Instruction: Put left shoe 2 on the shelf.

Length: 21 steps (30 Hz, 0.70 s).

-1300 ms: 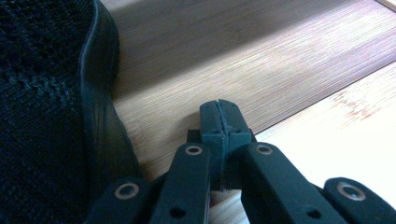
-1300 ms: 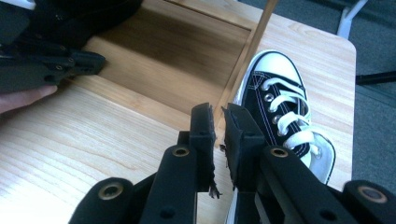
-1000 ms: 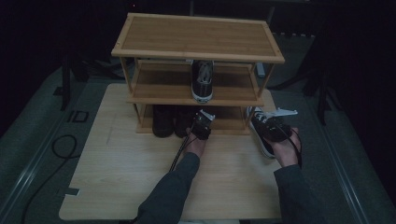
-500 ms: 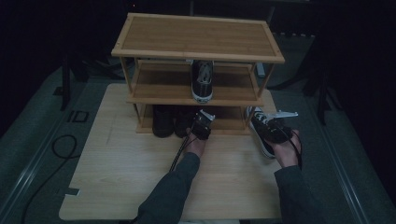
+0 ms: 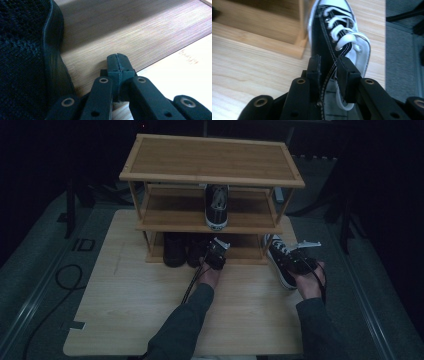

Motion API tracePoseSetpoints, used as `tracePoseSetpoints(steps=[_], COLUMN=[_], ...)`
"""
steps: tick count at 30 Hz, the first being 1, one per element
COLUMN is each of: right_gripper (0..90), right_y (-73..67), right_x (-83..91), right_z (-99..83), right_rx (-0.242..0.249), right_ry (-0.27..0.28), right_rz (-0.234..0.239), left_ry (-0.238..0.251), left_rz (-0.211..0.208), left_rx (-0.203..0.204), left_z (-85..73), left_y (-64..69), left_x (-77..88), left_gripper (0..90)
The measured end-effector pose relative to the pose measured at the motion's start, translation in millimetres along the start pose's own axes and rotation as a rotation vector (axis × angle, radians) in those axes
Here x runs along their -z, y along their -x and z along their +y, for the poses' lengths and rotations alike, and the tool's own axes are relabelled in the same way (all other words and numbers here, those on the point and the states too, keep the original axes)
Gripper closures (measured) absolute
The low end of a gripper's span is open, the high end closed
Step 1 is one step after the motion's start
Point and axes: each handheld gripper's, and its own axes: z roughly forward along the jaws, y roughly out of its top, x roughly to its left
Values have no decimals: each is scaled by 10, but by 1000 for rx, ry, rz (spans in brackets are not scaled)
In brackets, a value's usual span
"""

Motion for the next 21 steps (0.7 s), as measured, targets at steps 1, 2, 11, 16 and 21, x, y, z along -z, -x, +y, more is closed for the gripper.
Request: tracePoseSetpoints(steps=[1, 2, 11, 16, 21], right_gripper=[734, 735, 711, 693, 673], right_y=[14, 31, 145, 162, 139], right_x=[-3, -6, -82, -83, -82], right_z=[4, 9, 21, 18, 31], right_rx=[-5, -16, -99, -121, -118], right_ry=[1, 3, -17, -17, -27], right_rz=[5, 12, 40, 38, 25], left_ry=[0, 0, 1, 1, 0], left_rz=[0, 0, -1, 1, 1], left_rx=[0, -1, -2, -3, -3], left_z=[0, 0, -1, -1, -1], left_y=[0, 1, -1, 1, 1], left_x=[0, 0, 0, 0, 1], left_gripper=[900, 900, 900, 900, 900])
